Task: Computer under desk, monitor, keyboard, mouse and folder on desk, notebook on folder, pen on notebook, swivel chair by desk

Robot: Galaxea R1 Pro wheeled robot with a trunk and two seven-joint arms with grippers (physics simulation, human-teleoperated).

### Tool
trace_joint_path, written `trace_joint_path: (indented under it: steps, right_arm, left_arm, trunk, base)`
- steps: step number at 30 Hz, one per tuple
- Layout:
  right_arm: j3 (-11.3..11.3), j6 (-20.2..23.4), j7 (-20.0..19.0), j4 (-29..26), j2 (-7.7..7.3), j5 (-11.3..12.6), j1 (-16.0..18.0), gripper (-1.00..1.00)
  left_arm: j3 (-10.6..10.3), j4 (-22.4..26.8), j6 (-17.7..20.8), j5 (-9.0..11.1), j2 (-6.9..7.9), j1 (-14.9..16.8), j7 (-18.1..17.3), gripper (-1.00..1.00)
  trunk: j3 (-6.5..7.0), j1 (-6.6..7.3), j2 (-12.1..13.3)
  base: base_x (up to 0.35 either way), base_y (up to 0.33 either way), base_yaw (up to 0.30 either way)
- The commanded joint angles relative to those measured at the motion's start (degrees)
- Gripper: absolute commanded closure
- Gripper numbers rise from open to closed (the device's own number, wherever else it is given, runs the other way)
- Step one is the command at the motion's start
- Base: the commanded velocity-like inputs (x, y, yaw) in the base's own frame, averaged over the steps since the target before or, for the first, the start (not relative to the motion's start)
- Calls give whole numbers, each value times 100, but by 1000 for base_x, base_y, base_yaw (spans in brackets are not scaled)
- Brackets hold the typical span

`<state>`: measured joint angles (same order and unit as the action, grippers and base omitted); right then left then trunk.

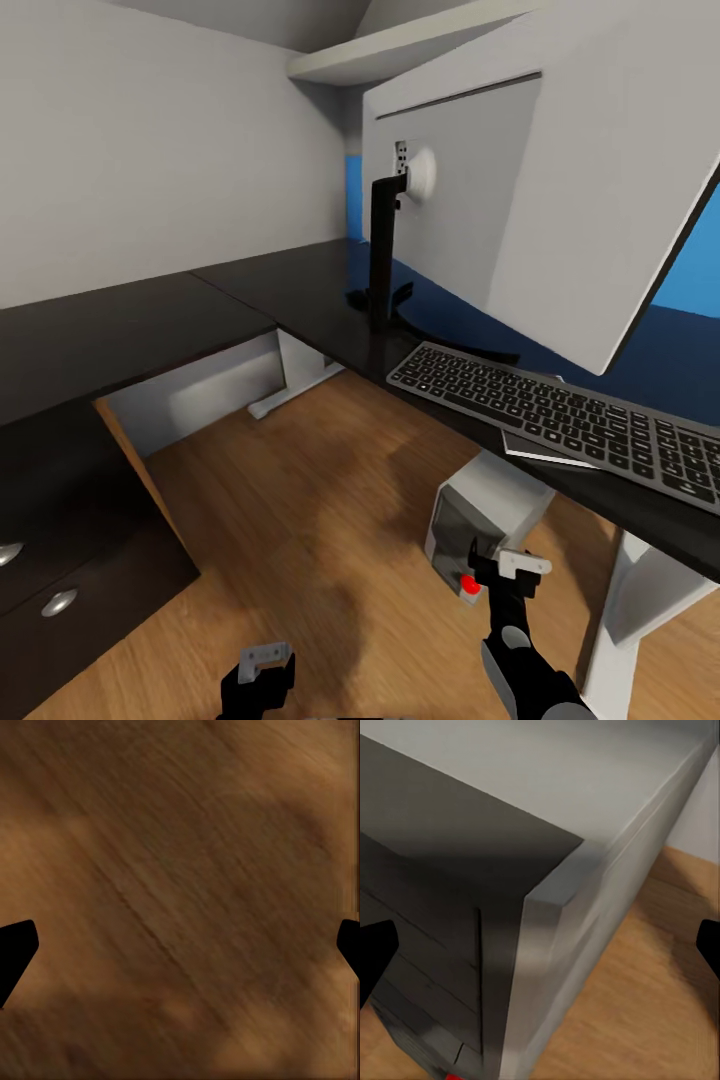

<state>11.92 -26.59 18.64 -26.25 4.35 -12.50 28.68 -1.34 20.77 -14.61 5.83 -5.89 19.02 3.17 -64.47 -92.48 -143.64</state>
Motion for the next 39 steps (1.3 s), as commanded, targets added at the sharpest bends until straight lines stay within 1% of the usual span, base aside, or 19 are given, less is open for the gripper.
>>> trace_joint_path:
  steps: [1,21,39]
  right_arm:
    - [65,-31,26,3,4,-16,7,-100]
    - [65,-31,26,6,4,-16,7,-100]
    - [56,-29,16,33,4,-24,11,-100]
  left_arm:
    - [-16,-3,-18,59,1,2,8,-100]
    - [-12,-3,-16,67,1,3,4,-100]
    - [-12,-3,-16,67,1,5,6,-100]
  trunk:
    - [-4,1,-2]
    - [-4,1,-2]
    - [-4,1,-2]
  base:
    - [0,-69,0]
    - [-8,-7,0]
    - [-272,0,0]
